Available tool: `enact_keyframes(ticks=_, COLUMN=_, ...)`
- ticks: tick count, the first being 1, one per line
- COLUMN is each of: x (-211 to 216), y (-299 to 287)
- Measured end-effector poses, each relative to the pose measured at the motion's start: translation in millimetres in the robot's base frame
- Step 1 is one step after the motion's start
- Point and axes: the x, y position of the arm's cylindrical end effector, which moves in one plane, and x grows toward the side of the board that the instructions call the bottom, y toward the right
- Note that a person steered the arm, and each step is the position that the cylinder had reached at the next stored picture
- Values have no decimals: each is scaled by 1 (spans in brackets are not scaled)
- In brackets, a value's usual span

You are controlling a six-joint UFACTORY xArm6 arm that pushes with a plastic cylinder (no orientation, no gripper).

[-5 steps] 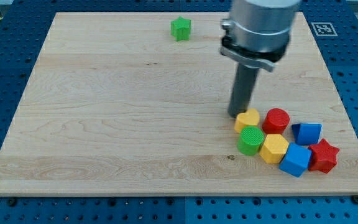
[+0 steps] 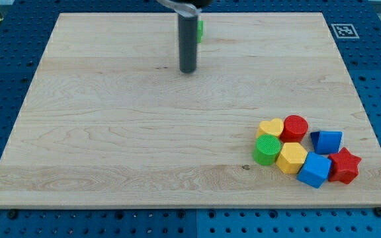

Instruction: Move green star close to red circle

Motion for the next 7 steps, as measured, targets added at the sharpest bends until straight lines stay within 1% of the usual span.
enact_keyframes(ticks=1, x=-57, y=-9)
enact_keyframes(ticks=2, x=-101, y=-5)
enact_keyframes(ticks=3, x=-115, y=14)
enact_keyframes(ticks=5, x=-118, y=62)
enact_keyframes(ticks=6, x=-106, y=87)
enact_keyframes(ticks=7, x=-80, y=92)
